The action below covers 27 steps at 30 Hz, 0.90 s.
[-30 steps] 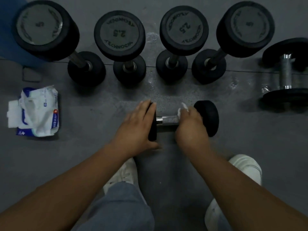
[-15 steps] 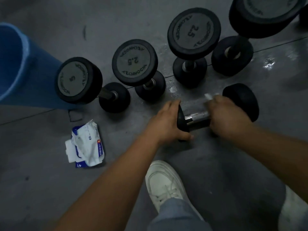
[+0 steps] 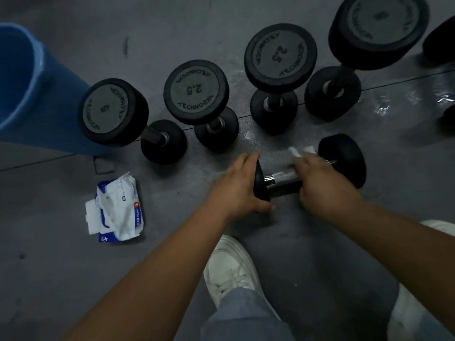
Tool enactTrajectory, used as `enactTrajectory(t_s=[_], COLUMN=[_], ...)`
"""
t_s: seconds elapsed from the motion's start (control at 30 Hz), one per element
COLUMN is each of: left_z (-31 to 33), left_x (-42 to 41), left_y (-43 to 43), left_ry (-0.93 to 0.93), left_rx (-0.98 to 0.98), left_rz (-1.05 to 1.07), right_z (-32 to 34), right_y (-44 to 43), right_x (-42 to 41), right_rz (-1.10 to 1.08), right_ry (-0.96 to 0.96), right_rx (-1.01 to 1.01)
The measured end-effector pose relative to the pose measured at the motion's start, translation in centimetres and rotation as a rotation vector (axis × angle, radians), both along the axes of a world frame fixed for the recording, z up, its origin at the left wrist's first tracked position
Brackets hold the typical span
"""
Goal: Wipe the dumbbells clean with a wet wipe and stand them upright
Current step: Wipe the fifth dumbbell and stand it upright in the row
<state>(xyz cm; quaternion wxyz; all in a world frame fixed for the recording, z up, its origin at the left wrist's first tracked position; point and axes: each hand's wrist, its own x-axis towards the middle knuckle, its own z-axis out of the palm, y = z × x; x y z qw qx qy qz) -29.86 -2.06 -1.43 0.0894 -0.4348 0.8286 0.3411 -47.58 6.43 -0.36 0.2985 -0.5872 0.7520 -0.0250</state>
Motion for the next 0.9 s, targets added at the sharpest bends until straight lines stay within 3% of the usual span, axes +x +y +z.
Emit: enactTrajectory(t_s=[0.13,0.27,0.37,0.5,0.63,0.73,0.77,0.9], left_z=[0.4,0.5,0.8,1.7,2.0,2.2,2.3,2.4], left_x=[0.3,1.2,2.0,2.7,3.1,3.2,3.2,3.1], left_y=[1.8,3.9,5.2,7.3,9.6,10.5,10.6,10.8], left_ry=[0.025,0.034,0.074,0.087,0.111,0.142,0.159,0.119], left_rx=[-0.047,-0.111,-0.105,-0.149,-0.239,-0.293,-0.296,-0.228], left_rz=[-0.012,-0.022,-0.018,-0.034,-0.013,-0.013,-0.008,0.000], right_z=[0.3,0.5,0.6,1.1,1.6,1.5,1.5,1.1], right_y=[1.7,2.9,4.1,5.1,6.9,7.2,7.7,9.7], right_x=[1.2,0.4,1.3,0.4,1.7,0.1,0.4,2.4], right_rz=[0.181,0.021,0.260,0.040,0.377,0.125,0.130,0.350], right_ry=[-0.086,-0.054,-0.132,-0.041,-0.079,-0.034,-0.020,-0.166], right_rx=[0.024,0.012,-0.007,0.093,0.078,0.121,0.131,0.032])
